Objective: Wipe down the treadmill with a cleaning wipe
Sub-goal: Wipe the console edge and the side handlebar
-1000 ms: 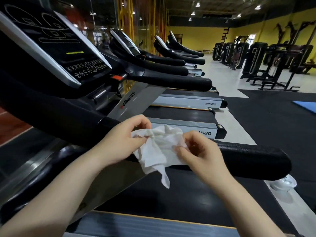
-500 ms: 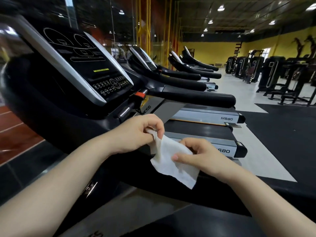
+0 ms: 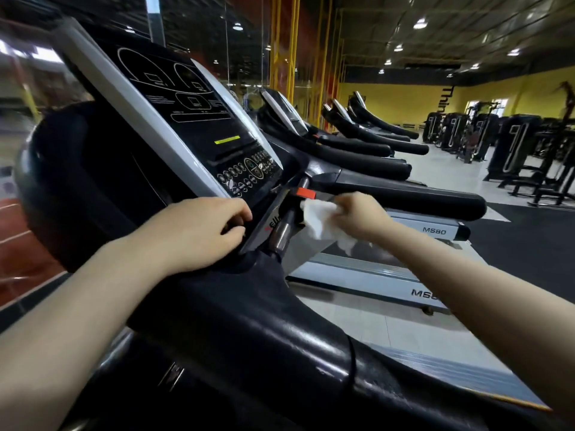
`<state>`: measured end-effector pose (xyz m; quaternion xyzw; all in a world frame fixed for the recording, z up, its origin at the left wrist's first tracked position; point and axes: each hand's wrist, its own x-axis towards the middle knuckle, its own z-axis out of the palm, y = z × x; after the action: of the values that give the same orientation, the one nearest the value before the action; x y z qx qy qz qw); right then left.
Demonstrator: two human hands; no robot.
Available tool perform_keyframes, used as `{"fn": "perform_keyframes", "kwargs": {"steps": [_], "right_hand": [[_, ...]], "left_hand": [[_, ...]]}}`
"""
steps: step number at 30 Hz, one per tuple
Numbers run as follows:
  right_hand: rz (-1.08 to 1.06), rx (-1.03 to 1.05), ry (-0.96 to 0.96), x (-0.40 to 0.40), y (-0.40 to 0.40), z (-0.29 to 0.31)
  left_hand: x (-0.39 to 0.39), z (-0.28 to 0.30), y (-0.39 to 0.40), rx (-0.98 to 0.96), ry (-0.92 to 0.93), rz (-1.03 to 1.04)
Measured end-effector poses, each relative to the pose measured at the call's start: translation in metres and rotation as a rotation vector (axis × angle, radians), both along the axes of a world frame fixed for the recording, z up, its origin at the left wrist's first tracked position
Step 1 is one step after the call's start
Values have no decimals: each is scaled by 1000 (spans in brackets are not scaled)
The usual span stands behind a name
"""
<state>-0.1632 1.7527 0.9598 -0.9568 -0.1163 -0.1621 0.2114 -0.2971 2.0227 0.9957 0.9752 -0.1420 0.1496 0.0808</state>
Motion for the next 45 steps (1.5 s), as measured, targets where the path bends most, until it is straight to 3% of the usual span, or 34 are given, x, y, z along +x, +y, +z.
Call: {"fn": "perform_keyframes", "kwargs": {"steps": [3,6,10,15,18,21,24,28,31,34,37,39,41,45], "right_hand": [[128,-146,-138,52,45,-10],[416,-229,-10,61,72,-40],[637,-18,142,13,59,-58],[944,-179,-54,1,46,-75],[737,-227,-65,63,38,-71],[525,-101,7,94,44,-81],[386,187,114,61,65,-101],[491,436,217,-4,66,-95],[389,614,371,-18,63,-87],[268,1074,713,3,72,-63],[62,1446,822,56,80,-38],[46,1494,845,74,87,-33],[79,1409,845,71,90,-42],[307,1172,1164,19,79,-63]], "left_hand": [[-1,-4,-5,64,-15,8],[0,-8,-5,79,-30,51],[0,-10,-6,110,-24,86],[0,-9,-8,132,18,126],[1,-7,-8,137,87,149],[4,-5,-10,156,155,155],[12,-3,-19,159,155,124],[28,-7,-41,148,207,24],[39,-12,-46,121,304,-14],[47,-15,-42,189,332,40],[49,-17,-44,222,330,65],[50,-17,-45,235,320,91],[50,-17,-45,247,306,117],[51,-15,-45,213,270,108]]}}
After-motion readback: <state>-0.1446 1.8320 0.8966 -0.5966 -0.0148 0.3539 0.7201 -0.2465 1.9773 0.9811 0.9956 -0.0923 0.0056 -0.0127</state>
